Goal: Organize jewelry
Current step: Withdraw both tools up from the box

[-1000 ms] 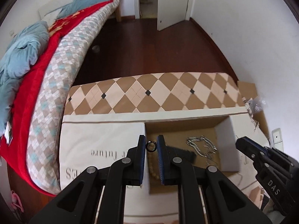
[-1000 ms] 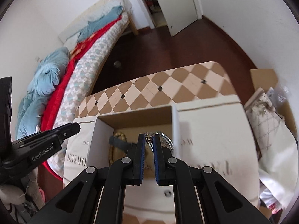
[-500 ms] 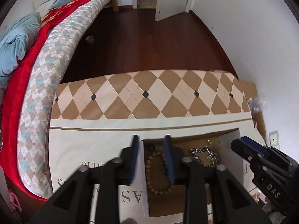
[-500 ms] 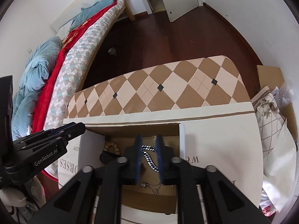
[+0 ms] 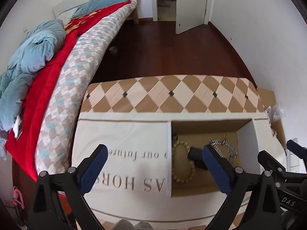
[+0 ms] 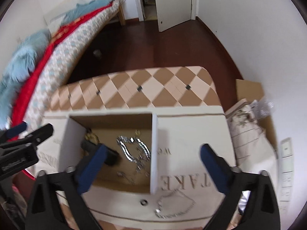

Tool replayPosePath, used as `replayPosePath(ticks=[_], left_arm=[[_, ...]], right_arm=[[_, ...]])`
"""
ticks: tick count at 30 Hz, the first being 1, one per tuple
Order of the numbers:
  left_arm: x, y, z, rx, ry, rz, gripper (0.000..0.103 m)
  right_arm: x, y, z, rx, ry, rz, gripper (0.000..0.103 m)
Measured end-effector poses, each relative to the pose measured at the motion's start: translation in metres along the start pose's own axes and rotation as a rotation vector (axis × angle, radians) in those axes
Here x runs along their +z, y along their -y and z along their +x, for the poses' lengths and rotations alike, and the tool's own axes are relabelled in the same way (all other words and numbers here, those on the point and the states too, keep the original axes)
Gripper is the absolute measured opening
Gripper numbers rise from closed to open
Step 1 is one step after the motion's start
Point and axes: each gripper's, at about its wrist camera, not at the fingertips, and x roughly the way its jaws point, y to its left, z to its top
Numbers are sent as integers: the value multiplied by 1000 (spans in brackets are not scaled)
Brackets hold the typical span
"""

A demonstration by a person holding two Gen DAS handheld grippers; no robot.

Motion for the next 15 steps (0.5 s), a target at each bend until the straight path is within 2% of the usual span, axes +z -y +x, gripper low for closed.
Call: replayPosePath(ticks=[6, 15], left_arm=[[-26, -4, -16, 30, 12, -5, 102], [-46, -14, -72, 26, 95, -20, 102]], right_arm=[[-20, -3, -15, -48, 7, -13, 103], [-45, -7, -74, -34, 80, -4, 103]])
